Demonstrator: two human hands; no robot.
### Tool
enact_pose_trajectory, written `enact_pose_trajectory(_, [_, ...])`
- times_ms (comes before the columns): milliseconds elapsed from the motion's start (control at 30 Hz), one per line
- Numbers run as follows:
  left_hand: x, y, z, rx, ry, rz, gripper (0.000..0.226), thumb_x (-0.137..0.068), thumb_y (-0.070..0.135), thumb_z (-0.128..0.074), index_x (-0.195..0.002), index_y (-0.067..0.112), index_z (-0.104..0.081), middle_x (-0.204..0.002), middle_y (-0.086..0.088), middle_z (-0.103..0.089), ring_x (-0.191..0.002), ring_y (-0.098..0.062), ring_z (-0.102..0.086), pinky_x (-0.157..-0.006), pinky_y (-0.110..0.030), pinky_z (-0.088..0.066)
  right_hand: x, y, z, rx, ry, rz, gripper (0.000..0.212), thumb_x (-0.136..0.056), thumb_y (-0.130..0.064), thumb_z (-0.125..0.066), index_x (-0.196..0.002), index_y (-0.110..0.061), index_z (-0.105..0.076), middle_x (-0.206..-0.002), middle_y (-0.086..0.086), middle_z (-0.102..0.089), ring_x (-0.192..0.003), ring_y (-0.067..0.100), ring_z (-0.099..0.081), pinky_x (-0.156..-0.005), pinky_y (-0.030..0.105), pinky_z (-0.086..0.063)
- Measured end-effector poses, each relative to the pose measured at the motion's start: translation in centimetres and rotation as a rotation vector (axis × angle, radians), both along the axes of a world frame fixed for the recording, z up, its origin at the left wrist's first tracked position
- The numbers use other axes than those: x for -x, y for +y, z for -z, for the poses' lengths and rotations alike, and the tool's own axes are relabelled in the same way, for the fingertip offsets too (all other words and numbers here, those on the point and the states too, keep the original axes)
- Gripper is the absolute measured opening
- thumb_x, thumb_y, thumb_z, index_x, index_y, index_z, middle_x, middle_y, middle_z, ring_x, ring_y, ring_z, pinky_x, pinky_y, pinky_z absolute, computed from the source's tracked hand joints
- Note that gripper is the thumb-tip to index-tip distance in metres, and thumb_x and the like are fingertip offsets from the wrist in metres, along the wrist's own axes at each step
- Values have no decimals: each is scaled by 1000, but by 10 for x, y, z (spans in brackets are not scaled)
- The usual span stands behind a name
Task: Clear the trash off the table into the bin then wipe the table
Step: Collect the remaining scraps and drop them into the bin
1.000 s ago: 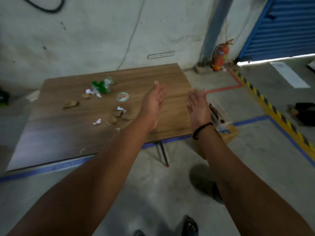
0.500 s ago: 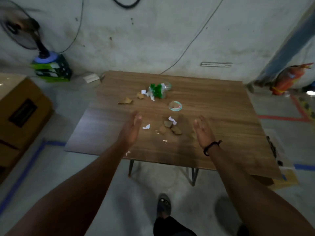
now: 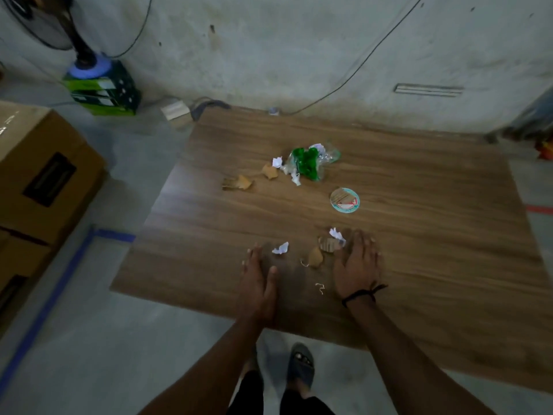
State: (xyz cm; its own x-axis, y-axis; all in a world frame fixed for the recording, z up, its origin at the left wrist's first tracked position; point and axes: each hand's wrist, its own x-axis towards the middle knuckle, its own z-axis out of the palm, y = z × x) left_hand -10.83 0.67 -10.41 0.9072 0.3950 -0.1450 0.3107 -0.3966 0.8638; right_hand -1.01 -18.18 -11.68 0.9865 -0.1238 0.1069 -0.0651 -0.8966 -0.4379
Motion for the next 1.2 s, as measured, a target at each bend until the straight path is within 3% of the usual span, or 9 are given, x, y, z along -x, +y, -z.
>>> enact_pose_trajectory(167, [-51, -7, -10, 67, -91, 79, 49, -91, 62, -31, -137, 54, -19, -153, 20, -24, -145, -9, -19, -118, -37, -21, -12, 66, 4, -24, -3, -103, 60, -90, -47, -35, -131, -10, -55, -135, 11, -57, -128, 33, -50, -108, 43, -29])
enact_pose_trajectory(267, [-83, -15, -16, 209, -164, 117, 41, -92, 57, -34, -132, 61, -24, -136, 46, -29, -134, 12, -29, -111, -22, -26, -33, 97, -3, -326, -25, -175, 57, -94, -49, -31, -130, -10, -53, -132, 5, -58, -123, 23, -53, -109, 35, -31])
enact_pose_trajectory(367, [-112, -12, -23, 397, -193, 77, 52, -93, 48, -34, -140, 25, -35, -130, 28, -46, -122, 13, -44, -102, -13, -34, -52, 107, -25, -785, 62, -107, 51, -95, -37, -32, -134, -8, -50, -134, -3, -53, -123, 2, -45, -108, 14, -30])
enact_pose_trajectory(467, [-128, 12, -31, 377, -253, 80, 61, -94, 45, -32, -141, 7, -36, -135, 21, -48, -125, 6, -45, -107, -25, -39, -55, 90, -51, -922, 21, -102, 52, -97, -36, -31, -134, -7, -52, -138, -3, -51, -130, 1, -43, -110, 16, -31])
enact_pose_trajectory(567, [-140, 47, -38, 244, -292, 41, 55, -96, 35, -28, -141, 5, -38, -133, 26, -48, -118, 16, -42, -100, -9, -34, -35, 58, -55, -787, -47, -170, 51, -95, -38, -32, -132, -10, -52, -138, -6, -51, -132, 2, -43, -111, 20, -32])
enact_pose_trajectory(733, [-176, 109, -16, -86, -163, -173, 58, -92, 50, -24, -140, 20, -38, -147, -6, -40, -133, -26, -37, -110, -41, -31, 18, 56, -17, -409, -32, -30, 59, -90, -45, -34, -141, -16, -41, -149, -2, -38, -141, 15, -29, -116, 40, -25])
enact_pose_trajectory(867, [-185, 115, 0, -155, -73, -53, 61, -89, 59, -19, -130, 21, -45, -138, -10, -48, -125, -34, -42, -107, -49, -34, 11, 103, 5, -171, 22, 95, 65, -87, -51, -35, -140, -14, -43, -153, 9, -35, -142, 30, -29, -115, 44, -21])
enact_pose_trajectory(1033, [-172, 83, 8, -25, -122, 138, 66, -94, 57, -19, -137, 13, -45, -142, -11, -48, -136, -28, -37, -111, -54, -29, -42, 164, -1, -210, -6, 110, 65, -90, -50, -35, -139, -7, -44, -149, 16, -40, -140, 34, -32, -114, 46, -23])
enact_pose_trajectory(1200, [-168, 78, -3, -16, -220, 149, 60, -96, 48, -19, -139, 16, -45, -150, -3, -40, -143, -19, -26, -118, -49, -17, -83, 162, -25, -450, -43, 98, 70, -90, -52, -25, -141, -6, -41, -150, 14, -38, -142, 26, -28, -118, 36, -19])
